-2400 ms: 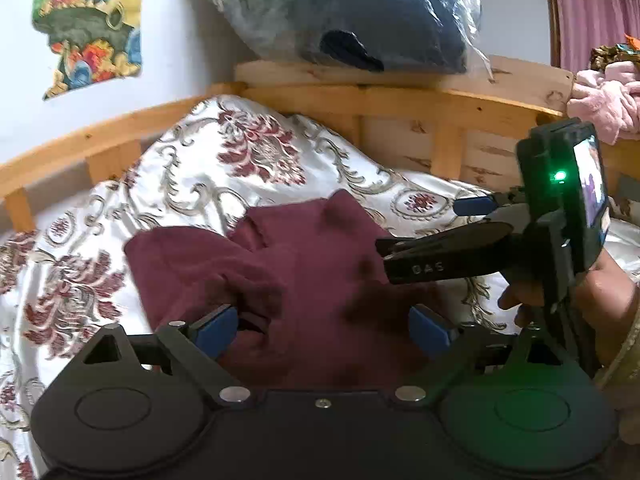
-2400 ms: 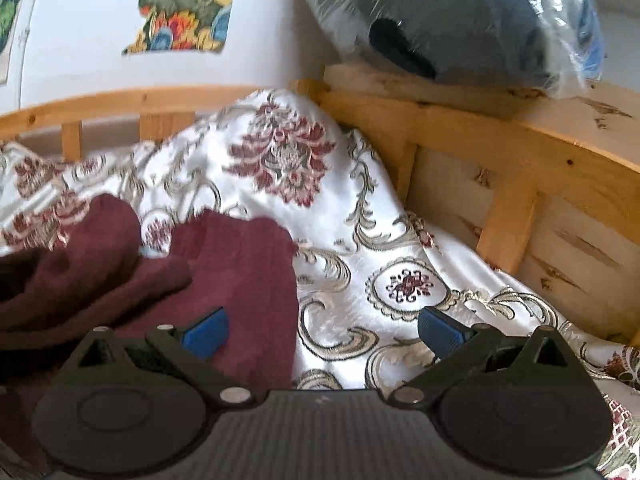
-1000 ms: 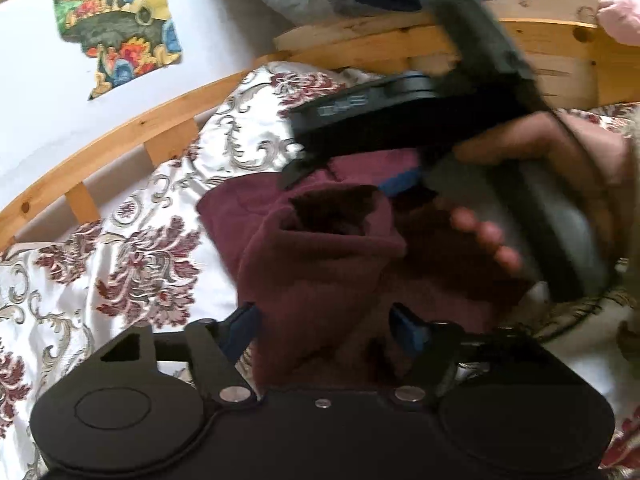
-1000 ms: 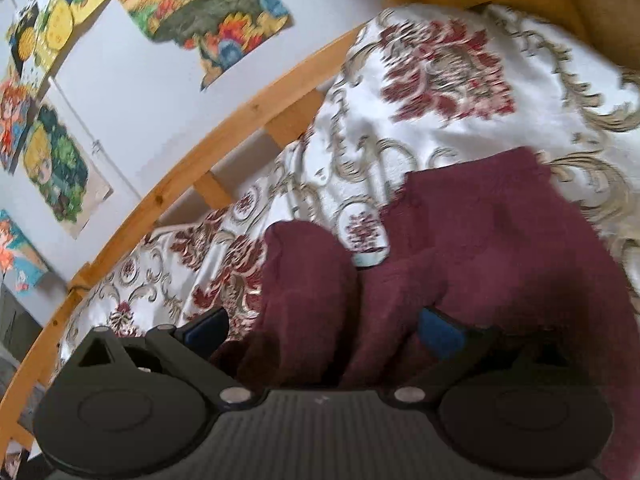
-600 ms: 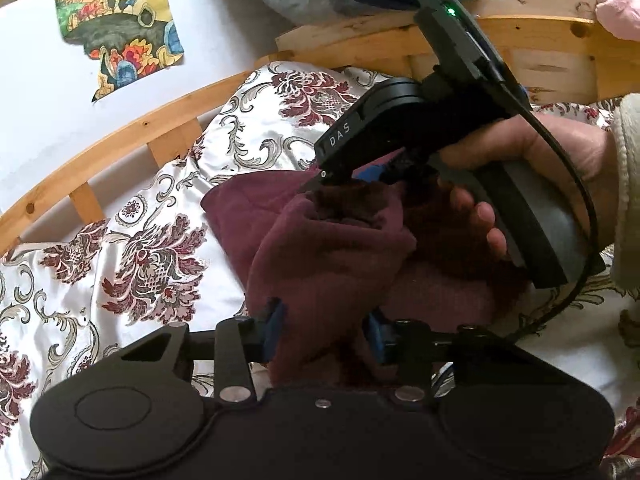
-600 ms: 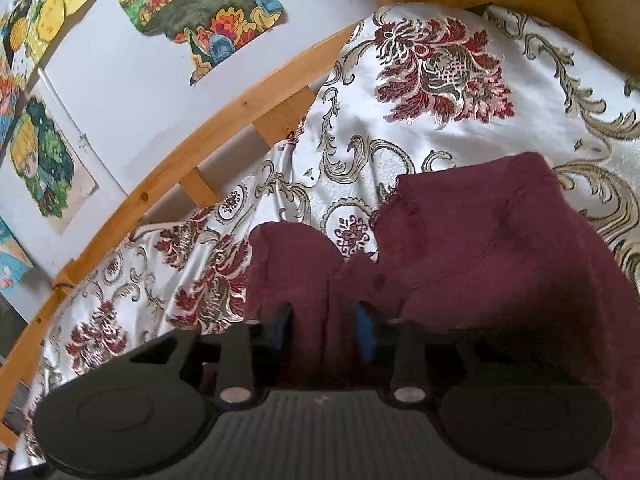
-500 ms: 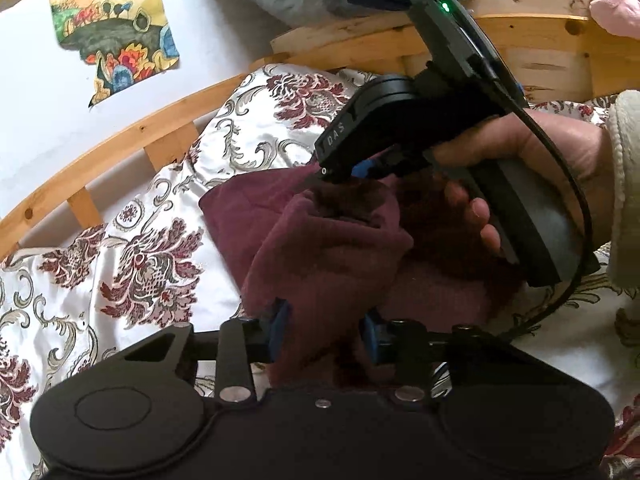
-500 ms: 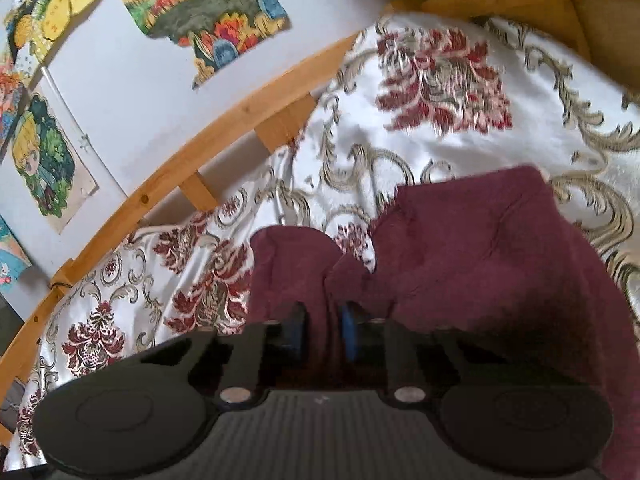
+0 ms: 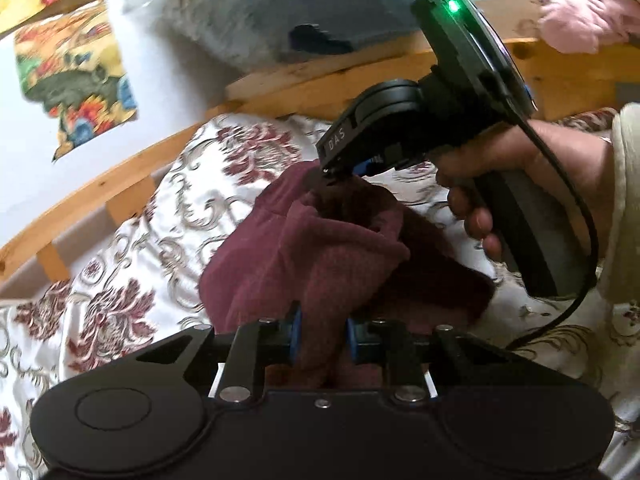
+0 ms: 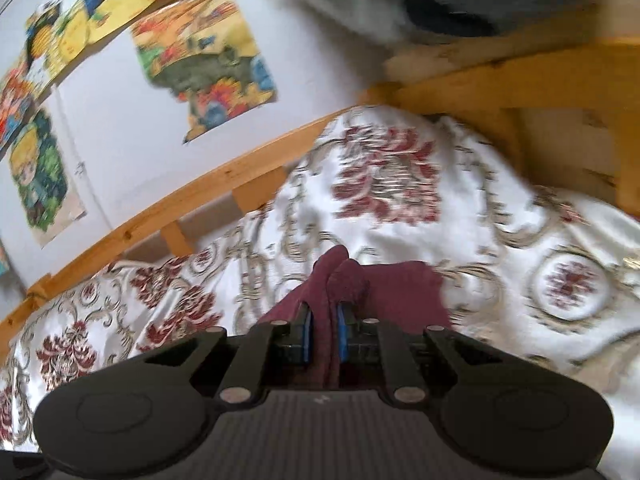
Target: Fold small clothes
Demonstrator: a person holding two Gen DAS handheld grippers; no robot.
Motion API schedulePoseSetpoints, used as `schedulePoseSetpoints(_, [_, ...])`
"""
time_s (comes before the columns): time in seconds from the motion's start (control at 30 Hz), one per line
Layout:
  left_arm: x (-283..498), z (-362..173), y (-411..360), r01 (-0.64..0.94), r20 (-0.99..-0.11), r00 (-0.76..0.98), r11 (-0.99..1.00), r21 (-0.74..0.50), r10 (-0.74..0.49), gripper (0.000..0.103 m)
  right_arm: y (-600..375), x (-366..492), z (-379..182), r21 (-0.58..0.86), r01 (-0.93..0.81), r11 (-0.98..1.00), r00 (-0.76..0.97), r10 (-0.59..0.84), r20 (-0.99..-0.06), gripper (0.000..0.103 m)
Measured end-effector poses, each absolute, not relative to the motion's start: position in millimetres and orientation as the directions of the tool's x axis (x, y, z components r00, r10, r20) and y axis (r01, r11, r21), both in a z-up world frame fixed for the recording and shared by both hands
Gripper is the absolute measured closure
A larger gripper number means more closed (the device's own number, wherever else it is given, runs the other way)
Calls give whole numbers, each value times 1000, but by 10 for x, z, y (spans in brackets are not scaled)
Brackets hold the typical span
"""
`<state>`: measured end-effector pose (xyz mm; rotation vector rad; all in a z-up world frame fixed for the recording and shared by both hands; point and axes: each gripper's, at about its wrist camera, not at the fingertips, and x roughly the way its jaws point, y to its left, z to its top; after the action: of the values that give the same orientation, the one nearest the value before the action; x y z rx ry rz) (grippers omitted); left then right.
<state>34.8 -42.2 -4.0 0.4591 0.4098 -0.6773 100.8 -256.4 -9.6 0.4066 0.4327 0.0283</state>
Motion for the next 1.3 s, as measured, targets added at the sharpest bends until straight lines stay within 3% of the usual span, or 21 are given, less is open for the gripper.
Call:
schedulePoseSetpoints(0.43, [283, -73, -556, 728, -541, 652, 636, 254, -531, 78, -2783, 960, -99, 360, 112, 926, 861, 91, -501, 88])
schedulePoseSetpoints(0.87, [216, -84, -453, 751, -548, 624, 621, 225, -557, 71, -2826, 985, -198, 384, 150, 911, 849, 80, -523, 83])
schedulePoseSetpoints(1.17, [183, -86, -464, 751, -554, 621, 623, 219, -554, 68, -2814, 980, -208, 367, 167, 915, 846, 58, -529, 75])
schedulePoseSetpoints(1.3, [199, -74, -445, 750, -556, 615, 633, 193, -559, 63, -2821, 966, -203, 359, 175, 917, 850, 43, -525, 59])
